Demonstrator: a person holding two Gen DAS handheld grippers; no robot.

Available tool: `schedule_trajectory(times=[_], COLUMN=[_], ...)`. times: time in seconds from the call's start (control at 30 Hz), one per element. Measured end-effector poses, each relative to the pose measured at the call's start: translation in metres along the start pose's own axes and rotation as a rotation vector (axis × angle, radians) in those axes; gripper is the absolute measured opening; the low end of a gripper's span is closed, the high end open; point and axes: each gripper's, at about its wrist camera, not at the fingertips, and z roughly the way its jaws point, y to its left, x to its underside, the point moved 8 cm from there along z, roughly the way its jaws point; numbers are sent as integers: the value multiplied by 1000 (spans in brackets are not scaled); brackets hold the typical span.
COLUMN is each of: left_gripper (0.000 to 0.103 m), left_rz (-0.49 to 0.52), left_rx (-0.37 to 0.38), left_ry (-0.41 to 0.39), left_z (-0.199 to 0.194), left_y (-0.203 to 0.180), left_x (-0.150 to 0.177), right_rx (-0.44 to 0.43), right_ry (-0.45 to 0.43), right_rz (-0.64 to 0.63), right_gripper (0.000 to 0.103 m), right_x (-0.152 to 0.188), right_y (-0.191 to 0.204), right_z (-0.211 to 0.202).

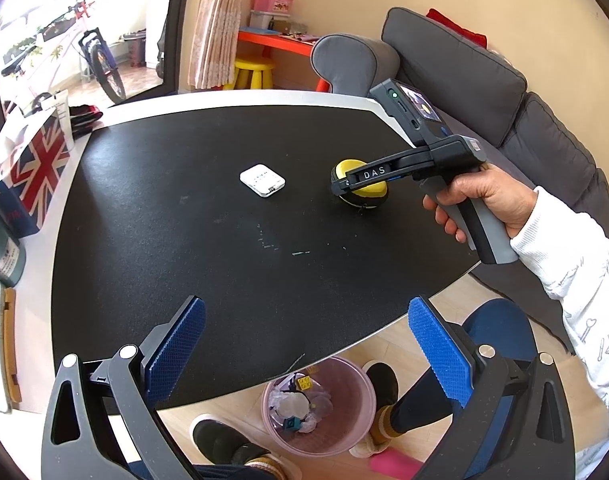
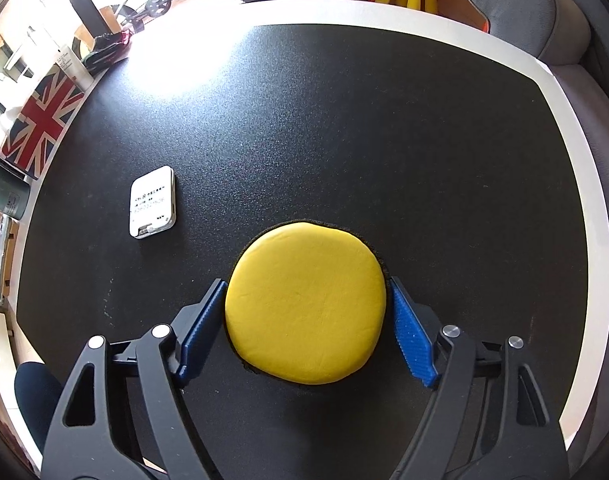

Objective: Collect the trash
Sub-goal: 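Close the right gripper on the yellow round case and lift it, then grasp the small white box with the left gripper while the right holds the yellow case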

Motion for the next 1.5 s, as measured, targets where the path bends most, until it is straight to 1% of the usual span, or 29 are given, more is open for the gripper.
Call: schedule_trajectory(times=[0.3,0.5,0.8,0.93,1.0,1.1,1.27,1.33,1.47,1.5], left_gripper=[97,97,97,97,97,97,97,97,97,97], left_rz=[27,48,63,68,52,-27,-124,-166,-245,-285], left_rx=[6,-16,-41,-51,-63,-78,-108,-136,-170,-184], left_ry=[5,19,68,114,138,180,247,278,311,318], left_z=[21,39,75,93,100,114,136,146,160,164], left_y=[0,4,13,17,21,31,40,43,52,56], left_x=[-26,-50,-80,-91,-95,-101,-105,-105,-104,-103], right_rx=[-31,-40,-48,-49,-49,-49,-52,-53,-56,-56], right_ry=[-48,-65,-77,-75,-75,-76,-75,-75,-78,-78], right_rz=[-1,-7,-6,2,8,15,23,24,26,26], right_gripper=[78,78,78,78,78,78,78,78,78,78], right_x=[6,9,19,23,24,27,28,28,28,27], right_y=[-1,-3,-15,-20,-24,-28,-33,-35,-37,-38], right_z=[-24,-39,-54,-54,-55,-54,-53,-52,-51,-51])
